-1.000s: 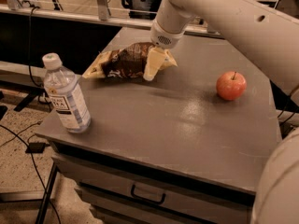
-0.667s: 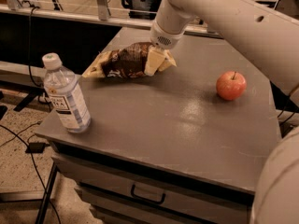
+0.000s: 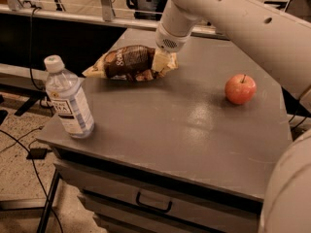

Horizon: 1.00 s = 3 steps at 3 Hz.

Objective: Move brown chip bag near blue plastic bottle

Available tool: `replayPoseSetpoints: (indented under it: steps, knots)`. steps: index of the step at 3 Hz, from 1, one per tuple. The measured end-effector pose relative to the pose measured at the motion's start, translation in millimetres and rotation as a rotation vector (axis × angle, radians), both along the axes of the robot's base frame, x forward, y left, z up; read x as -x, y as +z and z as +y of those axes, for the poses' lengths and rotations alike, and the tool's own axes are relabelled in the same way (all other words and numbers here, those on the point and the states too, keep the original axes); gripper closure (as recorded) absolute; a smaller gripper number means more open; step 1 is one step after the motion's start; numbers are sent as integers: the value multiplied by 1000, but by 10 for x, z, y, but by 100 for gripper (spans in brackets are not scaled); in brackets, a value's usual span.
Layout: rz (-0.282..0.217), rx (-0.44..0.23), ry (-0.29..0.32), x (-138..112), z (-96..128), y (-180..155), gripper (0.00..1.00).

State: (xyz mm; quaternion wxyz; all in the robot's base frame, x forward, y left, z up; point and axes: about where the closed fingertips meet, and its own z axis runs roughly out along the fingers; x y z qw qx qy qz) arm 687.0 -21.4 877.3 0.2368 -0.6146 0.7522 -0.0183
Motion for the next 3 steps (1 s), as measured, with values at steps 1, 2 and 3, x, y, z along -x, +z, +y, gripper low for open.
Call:
replayPoseSetpoints:
  steps: [1, 2, 3]
  knots:
    - [8, -2, 5, 3, 7, -12, 100]
    - [-11, -10, -7, 10, -9, 87, 100]
    - [-53, -15, -20, 50, -32, 301, 100]
